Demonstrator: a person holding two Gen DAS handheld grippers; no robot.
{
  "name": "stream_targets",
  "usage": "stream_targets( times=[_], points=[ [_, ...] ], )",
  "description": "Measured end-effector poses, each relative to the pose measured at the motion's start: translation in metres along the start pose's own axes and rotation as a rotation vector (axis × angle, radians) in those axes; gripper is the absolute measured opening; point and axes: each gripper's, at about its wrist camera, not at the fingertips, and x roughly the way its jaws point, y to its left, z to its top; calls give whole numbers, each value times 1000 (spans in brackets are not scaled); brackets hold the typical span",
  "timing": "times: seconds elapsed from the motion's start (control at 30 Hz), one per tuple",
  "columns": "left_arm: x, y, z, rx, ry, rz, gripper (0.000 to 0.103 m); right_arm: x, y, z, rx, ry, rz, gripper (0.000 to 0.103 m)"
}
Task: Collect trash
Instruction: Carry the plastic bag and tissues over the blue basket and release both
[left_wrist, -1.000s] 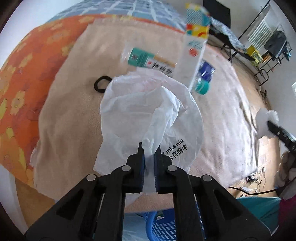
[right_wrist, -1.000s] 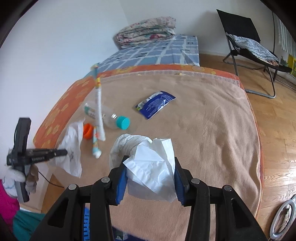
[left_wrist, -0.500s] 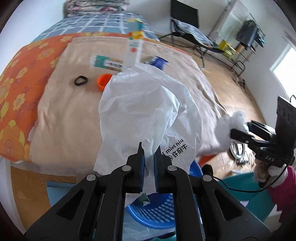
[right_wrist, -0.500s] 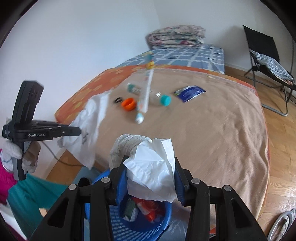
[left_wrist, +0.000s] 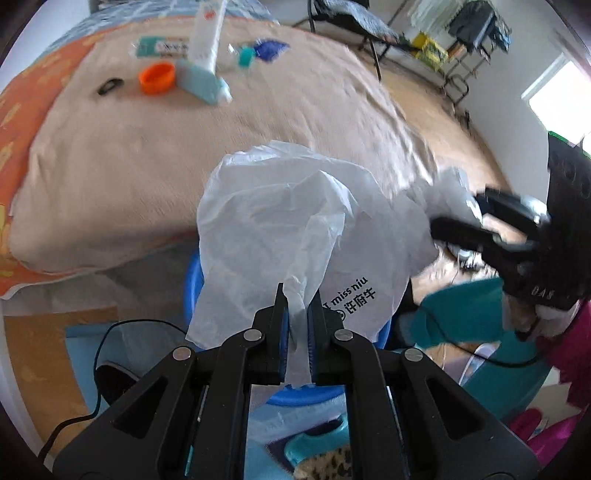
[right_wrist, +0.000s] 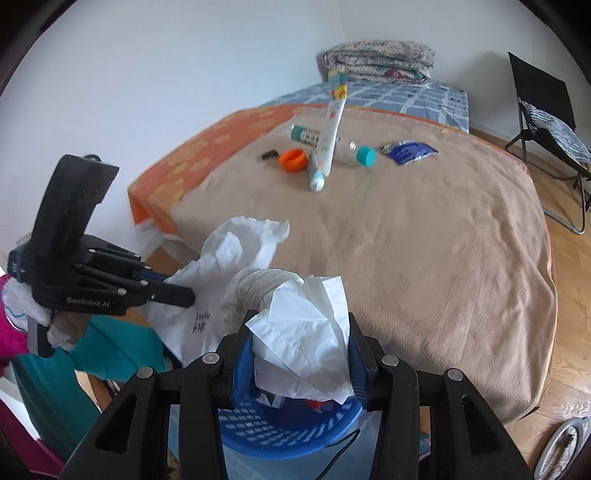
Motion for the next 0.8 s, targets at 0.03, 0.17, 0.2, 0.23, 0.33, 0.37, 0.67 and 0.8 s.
stream_targets(
  times=[0.03,0.17,0.2,0.23,0.33,0.37,0.67,0.8],
  points=[
    [7,-3,-5,5,24,0,6,3,0,-2,-1,10,-3,45],
    [32,-6,-18,-6,118,-16,6,13,0,-12,8,56,-4,45],
    [39,-8,-22,-5,141,-17,6,16,1,-15,5,67,-6,45],
    [46,-9,-27,-3,164,-17,6,21,1,-18,2,86,-10,45],
    [59,-9,-36,-7,201,-9,6,33,4,-29,-3,137,-8,45],
    [62,-8,-38,-15,212,-14,6,36,5,-31,-6,148,-9,45],
    [71,-5,-43,-52,241,0,6,55,0,-45,19,221,-16,46],
    [68,-1,-37,-80,219,12,15,56,-4,-45,44,222,-15,49]
  ],
)
